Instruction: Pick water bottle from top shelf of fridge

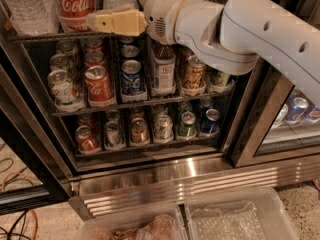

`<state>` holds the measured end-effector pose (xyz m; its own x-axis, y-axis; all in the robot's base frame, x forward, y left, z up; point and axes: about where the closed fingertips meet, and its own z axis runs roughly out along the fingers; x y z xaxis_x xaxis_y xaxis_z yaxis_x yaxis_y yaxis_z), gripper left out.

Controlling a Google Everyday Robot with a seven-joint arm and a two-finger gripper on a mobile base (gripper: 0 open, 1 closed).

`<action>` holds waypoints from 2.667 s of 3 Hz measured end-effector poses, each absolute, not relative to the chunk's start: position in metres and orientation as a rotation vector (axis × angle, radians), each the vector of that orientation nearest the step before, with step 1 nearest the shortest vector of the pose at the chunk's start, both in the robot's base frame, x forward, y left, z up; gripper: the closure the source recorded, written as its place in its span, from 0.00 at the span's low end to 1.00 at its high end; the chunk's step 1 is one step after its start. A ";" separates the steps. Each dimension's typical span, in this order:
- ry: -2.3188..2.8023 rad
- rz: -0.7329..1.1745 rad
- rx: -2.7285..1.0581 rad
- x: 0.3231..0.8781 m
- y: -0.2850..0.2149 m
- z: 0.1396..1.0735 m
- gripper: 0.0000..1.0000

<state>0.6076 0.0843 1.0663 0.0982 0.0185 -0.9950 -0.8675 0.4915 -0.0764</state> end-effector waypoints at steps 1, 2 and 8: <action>1.306 0.793 -0.868 0.614 0.089 1.067 0.05; 1.294 0.799 -0.904 0.620 0.094 1.070 0.06; 1.325 0.804 -0.945 0.623 0.101 1.066 1.00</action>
Offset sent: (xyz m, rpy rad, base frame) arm 0.0225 0.0108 0.0062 -0.0475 -0.0302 0.0758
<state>0.6235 0.1014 1.0660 0.0944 -0.0421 -0.9946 -0.9019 0.4195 -0.1033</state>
